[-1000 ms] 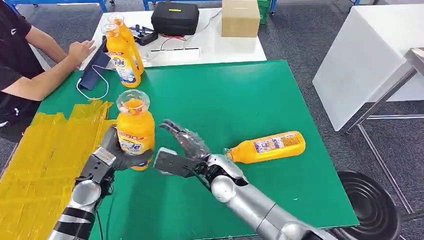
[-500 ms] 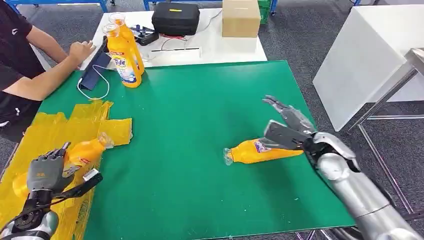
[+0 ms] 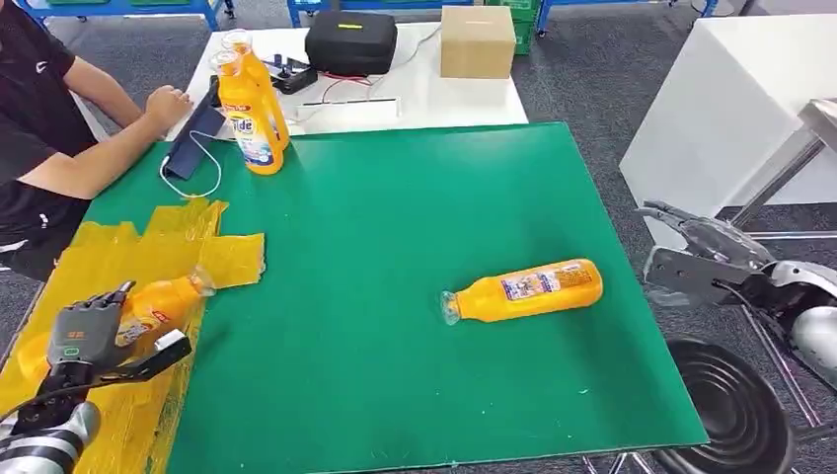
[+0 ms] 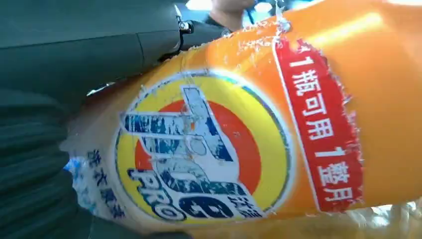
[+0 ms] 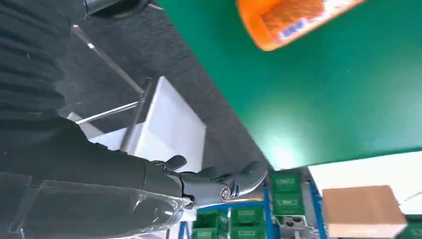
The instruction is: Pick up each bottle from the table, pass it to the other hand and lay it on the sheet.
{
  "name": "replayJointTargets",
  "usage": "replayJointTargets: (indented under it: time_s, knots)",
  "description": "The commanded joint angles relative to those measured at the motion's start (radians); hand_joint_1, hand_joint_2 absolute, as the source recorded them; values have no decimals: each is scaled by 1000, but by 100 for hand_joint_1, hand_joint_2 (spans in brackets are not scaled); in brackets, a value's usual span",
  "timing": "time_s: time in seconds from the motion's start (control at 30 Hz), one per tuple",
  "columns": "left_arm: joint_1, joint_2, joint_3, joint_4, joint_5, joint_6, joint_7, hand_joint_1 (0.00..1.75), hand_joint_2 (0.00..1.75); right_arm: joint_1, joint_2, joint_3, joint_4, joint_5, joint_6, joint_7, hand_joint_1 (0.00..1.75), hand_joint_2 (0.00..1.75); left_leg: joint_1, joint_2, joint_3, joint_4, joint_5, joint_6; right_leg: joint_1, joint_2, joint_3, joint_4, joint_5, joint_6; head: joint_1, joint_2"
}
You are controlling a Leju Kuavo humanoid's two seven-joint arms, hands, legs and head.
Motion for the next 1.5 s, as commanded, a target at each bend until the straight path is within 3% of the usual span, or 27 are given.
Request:
replayJointTargets:
  time_s: [0.03,0.13,0.23,0.27,0.53,0.87,1.13,1.4,1.5]
  knots:
    - [15,-48,-90,42,212,-137,-190,0,175,-18,116,134,120,137,5,-9,0,175,3,2,2,-3,2,-2,3,4,3,-6,4,-1,1,0]
    - [15,-48,-102,25,239,-159,-200,0,175,-28,142,158,151,158,-10,-16,0,175,2,2,4,-3,3,-2,2,3,4,-4,3,-2,0,0]
    - [41,-62,-85,-40,427,-265,-336,0,175,-64,186,196,204,182,-8,-20,0,175,1,3,4,-3,4,-1,2,3,4,-4,4,-2,0,0]
    - [56,-66,-82,-74,478,-300,-368,0,0,-72,206,206,225,195,-12,-23,0,175,2,3,4,-3,4,-1,2,3,3,-4,4,-2,0,0]
    - [99,-94,-58,-253,742,-499,-481,0,0,-169,343,275,401,273,-42,-41,0,175,0,5,1,-1,5,-2,3,5,2,-4,6,-2,0,0]
    - [101,-94,-56,-267,762,-519,-486,0,0,-174,351,281,410,281,-47,-43,0,175,0,3,0,0,5,0,2,2,-2,0,4,1,0,0]
    - [139,-154,8,-435,954,-706,-546,0,0,-220,453,307,516,385,-97,-22,0,175,-1,3,-5,0,5,0,2,2,-6,0,5,1,1,0]
    - [151,-161,10,-468,961,-720,-537,0,0,-215,472,301,535,420,-116,-18,0,175,-1,2,-6,1,5,0,1,1,-7,1,4,1,1,0]
    - [165,-179,1,-524,979,-751,-540,0,0,-208,520,298,599,496,-145,-4,0,175,-1,2,-7,0,5,0,2,1,-8,0,4,1,1,0]
